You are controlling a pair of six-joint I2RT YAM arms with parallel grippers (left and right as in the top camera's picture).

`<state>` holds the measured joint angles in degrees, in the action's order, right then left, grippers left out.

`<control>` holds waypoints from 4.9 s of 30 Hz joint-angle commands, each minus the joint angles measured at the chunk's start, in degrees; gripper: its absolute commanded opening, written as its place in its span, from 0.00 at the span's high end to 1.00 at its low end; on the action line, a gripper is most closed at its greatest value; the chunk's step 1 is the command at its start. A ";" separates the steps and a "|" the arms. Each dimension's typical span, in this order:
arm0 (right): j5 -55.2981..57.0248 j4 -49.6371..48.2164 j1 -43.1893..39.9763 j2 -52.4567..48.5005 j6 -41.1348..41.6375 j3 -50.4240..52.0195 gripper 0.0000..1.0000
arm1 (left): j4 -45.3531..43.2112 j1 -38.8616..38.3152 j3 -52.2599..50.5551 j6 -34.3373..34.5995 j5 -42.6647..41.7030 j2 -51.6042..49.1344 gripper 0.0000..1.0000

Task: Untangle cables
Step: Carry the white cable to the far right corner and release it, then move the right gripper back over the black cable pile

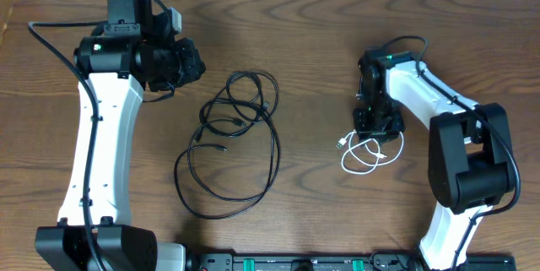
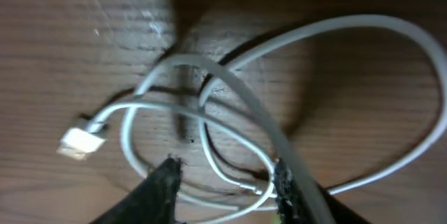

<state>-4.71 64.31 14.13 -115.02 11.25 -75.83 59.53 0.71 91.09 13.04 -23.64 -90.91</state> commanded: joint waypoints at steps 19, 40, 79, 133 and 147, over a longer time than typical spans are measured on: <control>-2.21 -4.55 -4.90 2.23 -1.03 -7.98 0.99 | -0.48 0.17 -0.13 -0.96 0.35 0.31 0.83; 13.11 -15.32 -43.76 -1.97 -1.09 -48.24 0.99 | -2.27 0.17 -0.13 -0.76 0.35 0.31 0.83; 14.84 -43.23 -41.18 -29.46 4.33 -48.24 0.45 | -3.89 0.17 -0.13 -0.31 0.35 0.31 0.83; -21.20 8.39 -6.10 2.40 -9.51 -41.57 0.27 | 1.75 12.74 -0.11 -4.94 6.78 0.31 0.83; -13.35 -14.12 17.62 2.40 8.61 -16.57 0.36 | 1.90 14.05 -0.13 -1.36 6.75 0.31 0.83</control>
<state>-22.20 51.90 29.32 -113.08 14.74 -95.04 61.12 14.79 91.09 10.76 -17.63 -90.91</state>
